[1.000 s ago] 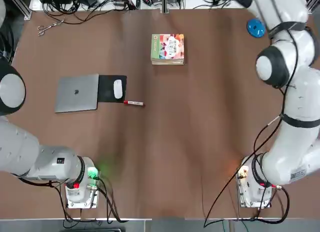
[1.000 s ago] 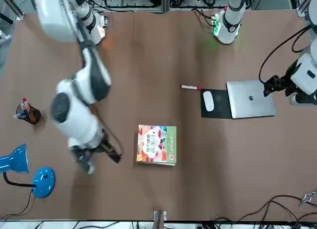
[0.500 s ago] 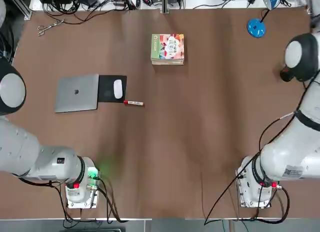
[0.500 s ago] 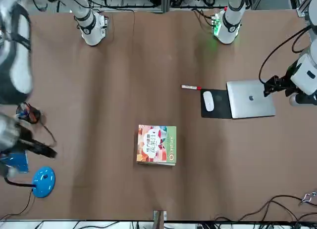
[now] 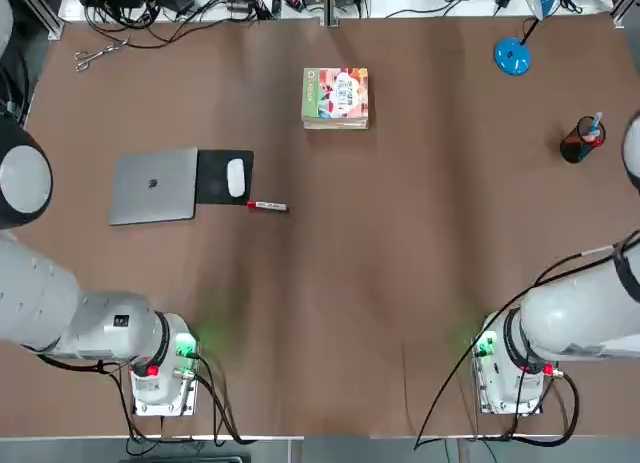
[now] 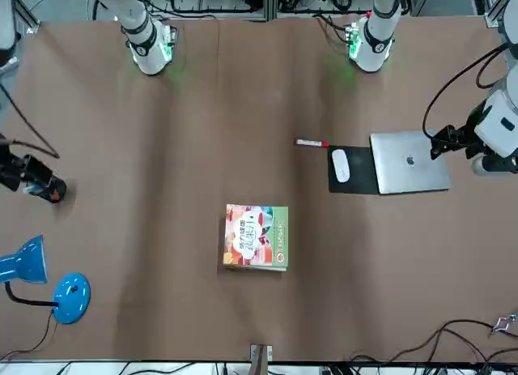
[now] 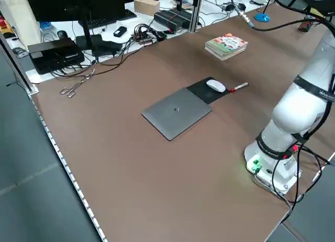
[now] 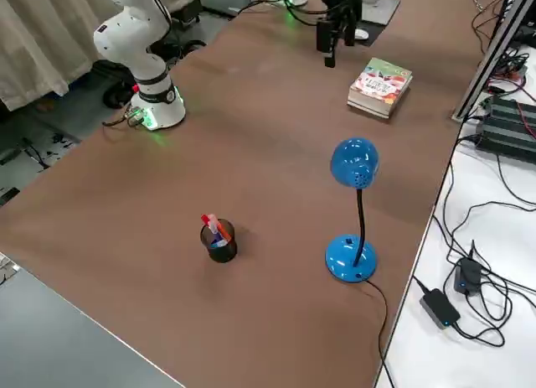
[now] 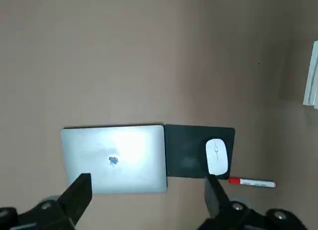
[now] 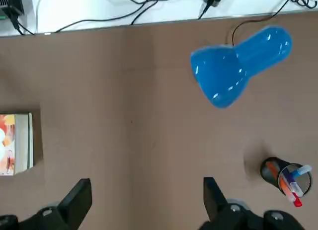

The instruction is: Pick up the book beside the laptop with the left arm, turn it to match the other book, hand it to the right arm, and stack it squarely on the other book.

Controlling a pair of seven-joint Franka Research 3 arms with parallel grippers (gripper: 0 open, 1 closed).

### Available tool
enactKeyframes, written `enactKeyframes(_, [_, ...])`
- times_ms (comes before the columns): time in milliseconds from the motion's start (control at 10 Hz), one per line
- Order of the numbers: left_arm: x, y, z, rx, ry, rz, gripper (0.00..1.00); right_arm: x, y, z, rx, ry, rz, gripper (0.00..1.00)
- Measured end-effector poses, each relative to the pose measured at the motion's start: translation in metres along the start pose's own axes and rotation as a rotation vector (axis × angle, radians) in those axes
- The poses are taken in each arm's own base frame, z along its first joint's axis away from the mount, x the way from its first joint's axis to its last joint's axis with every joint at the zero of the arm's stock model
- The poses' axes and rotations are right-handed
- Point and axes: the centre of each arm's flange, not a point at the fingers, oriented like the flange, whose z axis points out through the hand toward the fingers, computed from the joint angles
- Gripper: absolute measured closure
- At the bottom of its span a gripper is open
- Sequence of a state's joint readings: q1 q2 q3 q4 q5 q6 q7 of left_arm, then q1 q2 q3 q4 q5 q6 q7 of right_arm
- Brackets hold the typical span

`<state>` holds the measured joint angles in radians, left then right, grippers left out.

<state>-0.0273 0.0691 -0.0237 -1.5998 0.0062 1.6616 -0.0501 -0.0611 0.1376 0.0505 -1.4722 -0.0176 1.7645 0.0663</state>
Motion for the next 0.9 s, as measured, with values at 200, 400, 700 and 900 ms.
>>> enactKeyframes(200, [0.0,0.0,0.0,0.0,0.0,0.0,0.0,-0.018,-0.001,0.0,-0.006,-0.022,-0.003,0.01])
enactKeyframes(400, [0.0,0.0,0.0,0.0,0.0,0.0,0.0,-0.021,0.0,-0.006,-0.008,-0.026,-0.002,0.01])
enactKeyframes(700, [0.0,0.0,0.001,0.0,-0.001,0.0,0.0,-0.022,0.01,-0.006,-0.013,-0.033,0.013,0.0])
enactKeyframes(900, [0.001,0.0,0.003,0.0,-0.005,0.0,0.0,-0.021,0.013,-0.008,-0.014,-0.029,0.017,0.0])
